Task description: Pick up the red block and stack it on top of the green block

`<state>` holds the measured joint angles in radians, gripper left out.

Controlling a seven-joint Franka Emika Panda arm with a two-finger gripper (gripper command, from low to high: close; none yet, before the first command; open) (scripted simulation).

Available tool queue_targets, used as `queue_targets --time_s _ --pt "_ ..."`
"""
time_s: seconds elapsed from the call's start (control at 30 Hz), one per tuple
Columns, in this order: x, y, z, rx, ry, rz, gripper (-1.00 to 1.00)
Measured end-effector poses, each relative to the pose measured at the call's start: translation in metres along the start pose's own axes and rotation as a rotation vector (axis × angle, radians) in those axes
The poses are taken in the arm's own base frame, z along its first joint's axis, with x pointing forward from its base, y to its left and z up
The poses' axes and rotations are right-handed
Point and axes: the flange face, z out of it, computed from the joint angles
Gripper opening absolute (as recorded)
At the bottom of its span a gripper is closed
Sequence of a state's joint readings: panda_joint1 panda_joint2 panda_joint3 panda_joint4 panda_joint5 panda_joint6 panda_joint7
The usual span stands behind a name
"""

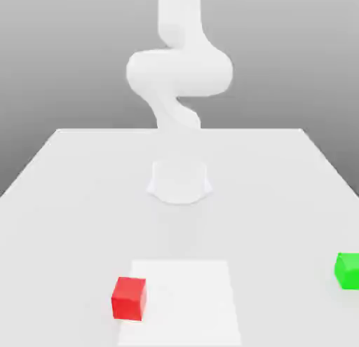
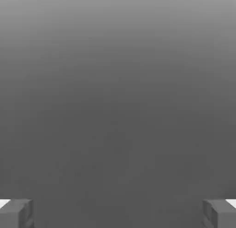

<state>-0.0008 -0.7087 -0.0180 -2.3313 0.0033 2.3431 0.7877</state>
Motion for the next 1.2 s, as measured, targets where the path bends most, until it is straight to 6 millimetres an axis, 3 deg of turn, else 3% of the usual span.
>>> queue_targets --time_s 0.13,0.3,0.47,0.6,0.73,0.9,0.93,1.13,1.2 --pt "-0.001 0.024 0.09 -0.094 -0.092 0.015 0.0" --pt "-0.017 0.067 0.188 -0.21 -0.198 0.036 0.0" --pt "-0.048 0.125 0.272 -0.33 -0.301 0.056 0.0" --pt "-0.08 0.18 0.326 -0.429 -0.379 0.076 0.0" --pt "-0.118 0.237 0.367 -0.525 -0.454 0.09 0.0" --pt "-0.149 0.271 0.411 -0.545 -0.471 0.089 0.0" --pt "-0.154 0.276 0.418 -0.545 -0.471 0.089 -1.0" --pt "-0.157 0.279 0.422 -0.546 -0.471 0.09 -1.0" --pt "-0.152 0.273 0.414 -0.545 -0.471 0.089 -1.0"
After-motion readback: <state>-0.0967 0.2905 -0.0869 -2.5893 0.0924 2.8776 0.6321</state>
